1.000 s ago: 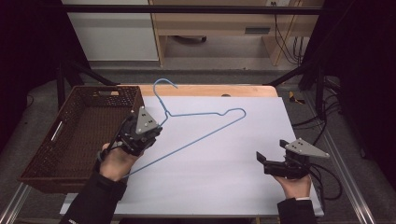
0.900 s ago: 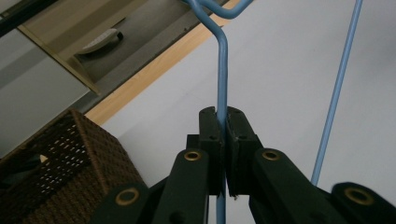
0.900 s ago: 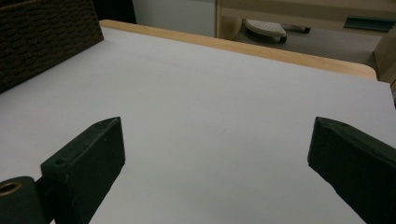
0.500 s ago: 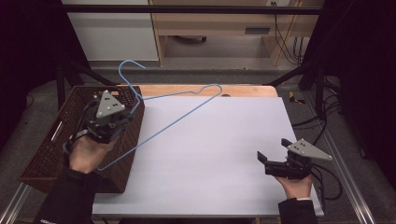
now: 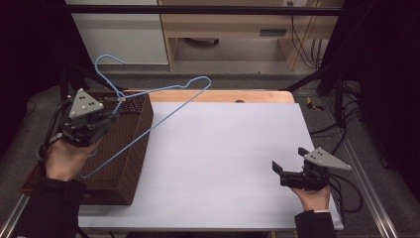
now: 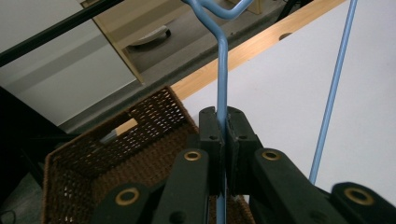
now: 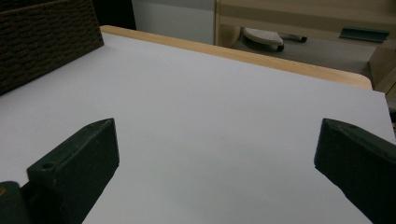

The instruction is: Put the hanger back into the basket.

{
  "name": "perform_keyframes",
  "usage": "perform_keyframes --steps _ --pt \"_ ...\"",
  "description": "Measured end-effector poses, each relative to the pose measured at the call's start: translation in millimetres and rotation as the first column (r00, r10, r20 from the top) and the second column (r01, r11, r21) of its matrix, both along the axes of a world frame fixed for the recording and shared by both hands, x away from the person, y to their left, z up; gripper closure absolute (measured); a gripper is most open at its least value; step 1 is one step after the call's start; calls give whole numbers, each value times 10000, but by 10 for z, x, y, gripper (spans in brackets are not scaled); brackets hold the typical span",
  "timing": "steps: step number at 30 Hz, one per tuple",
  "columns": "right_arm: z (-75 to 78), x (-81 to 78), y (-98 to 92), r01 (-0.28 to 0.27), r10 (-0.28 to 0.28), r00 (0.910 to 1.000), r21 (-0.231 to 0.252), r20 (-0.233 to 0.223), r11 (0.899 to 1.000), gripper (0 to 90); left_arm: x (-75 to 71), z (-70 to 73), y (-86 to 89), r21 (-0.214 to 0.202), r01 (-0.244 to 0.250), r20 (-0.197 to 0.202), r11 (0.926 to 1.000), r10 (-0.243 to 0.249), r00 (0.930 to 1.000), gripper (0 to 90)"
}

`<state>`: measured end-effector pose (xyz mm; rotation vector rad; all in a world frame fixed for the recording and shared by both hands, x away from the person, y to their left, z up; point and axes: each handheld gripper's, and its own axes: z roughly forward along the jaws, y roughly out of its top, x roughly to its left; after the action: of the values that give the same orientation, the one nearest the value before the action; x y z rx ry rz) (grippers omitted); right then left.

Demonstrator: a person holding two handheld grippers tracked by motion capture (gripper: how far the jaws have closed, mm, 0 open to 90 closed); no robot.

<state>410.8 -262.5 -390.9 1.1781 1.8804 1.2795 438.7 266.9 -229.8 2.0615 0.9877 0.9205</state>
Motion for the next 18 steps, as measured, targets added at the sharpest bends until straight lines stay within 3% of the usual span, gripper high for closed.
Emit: perform_keyframes --steps 18 --pt "-2 1 11 57 -57 10000 -62 -69 10000 5 159 -97 480 283 -970 -200 9949 976 9950 864"
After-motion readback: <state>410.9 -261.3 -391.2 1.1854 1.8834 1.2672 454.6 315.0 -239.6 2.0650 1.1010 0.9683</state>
